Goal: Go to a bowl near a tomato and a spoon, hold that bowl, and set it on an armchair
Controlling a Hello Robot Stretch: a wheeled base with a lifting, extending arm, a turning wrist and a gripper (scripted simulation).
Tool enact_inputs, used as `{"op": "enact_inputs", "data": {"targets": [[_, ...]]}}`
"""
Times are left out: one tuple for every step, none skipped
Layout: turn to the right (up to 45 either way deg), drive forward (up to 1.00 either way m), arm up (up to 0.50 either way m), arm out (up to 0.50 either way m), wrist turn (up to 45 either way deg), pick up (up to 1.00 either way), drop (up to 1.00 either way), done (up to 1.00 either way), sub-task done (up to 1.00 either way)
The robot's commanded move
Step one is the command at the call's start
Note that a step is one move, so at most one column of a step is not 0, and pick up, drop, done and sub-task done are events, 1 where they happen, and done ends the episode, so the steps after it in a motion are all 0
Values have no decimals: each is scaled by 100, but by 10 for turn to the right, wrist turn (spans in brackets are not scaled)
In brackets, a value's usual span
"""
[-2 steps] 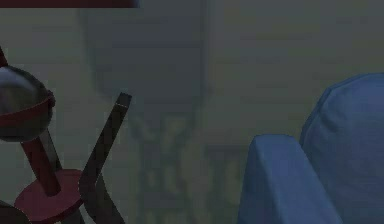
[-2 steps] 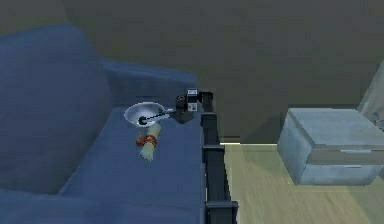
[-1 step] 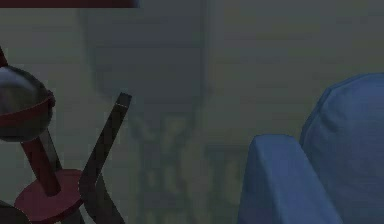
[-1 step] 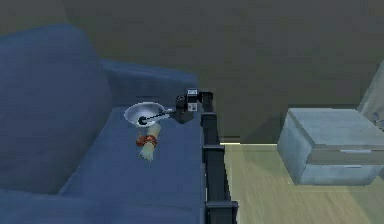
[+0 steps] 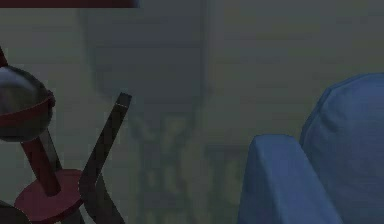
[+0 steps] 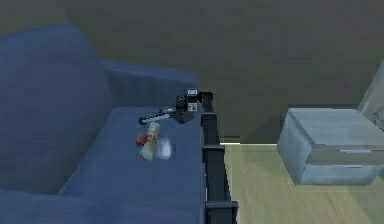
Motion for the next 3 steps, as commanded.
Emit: {"op": "enact_inputs", "data": {"targets": [[0, 0, 10, 0, 0, 0, 0, 0, 0], [0, 0, 0, -8, 0, 0, 0, 0, 0], [0, 0, 0, 0, 0, 0, 0, 100, 0]]}}
